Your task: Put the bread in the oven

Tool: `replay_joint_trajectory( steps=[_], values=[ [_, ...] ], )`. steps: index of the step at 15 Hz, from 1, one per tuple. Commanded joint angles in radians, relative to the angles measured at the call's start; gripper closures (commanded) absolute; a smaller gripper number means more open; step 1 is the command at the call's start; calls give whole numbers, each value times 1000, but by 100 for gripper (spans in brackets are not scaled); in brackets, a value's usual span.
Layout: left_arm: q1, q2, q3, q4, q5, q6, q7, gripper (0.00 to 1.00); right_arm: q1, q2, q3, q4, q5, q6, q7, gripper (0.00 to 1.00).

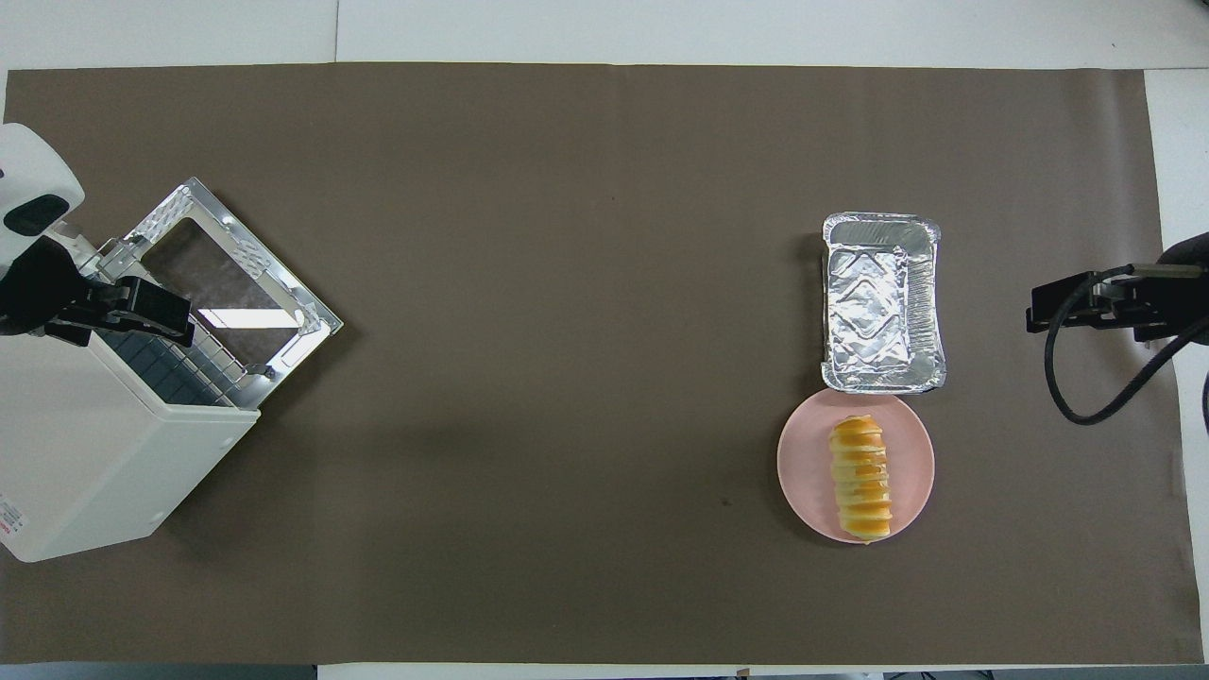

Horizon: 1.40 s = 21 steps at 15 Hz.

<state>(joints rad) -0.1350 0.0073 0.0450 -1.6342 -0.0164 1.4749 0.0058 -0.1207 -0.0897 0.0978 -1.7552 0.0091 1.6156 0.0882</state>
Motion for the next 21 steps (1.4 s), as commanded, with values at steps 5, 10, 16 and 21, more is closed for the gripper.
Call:
replay_joint_trajectory(
  steps=[5, 10, 16, 21],
  values=[
    [12, -7, -8, 2, 18, 5, 6, 0, -11, -4, 5, 0, -8, -3, -13, 0],
    [12, -7, -8, 2, 18, 5, 6, 0, 4, -31, 13, -56, 0, 15, -13, 0],
    [12, -7, -8, 2, 18, 5, 6, 0, 124, -133, 16, -334, 55, 184, 60, 0],
    [12, -7, -8, 2, 18, 5, 6, 0, 199, -143, 16, -550, 106, 352, 97, 0]
  ],
)
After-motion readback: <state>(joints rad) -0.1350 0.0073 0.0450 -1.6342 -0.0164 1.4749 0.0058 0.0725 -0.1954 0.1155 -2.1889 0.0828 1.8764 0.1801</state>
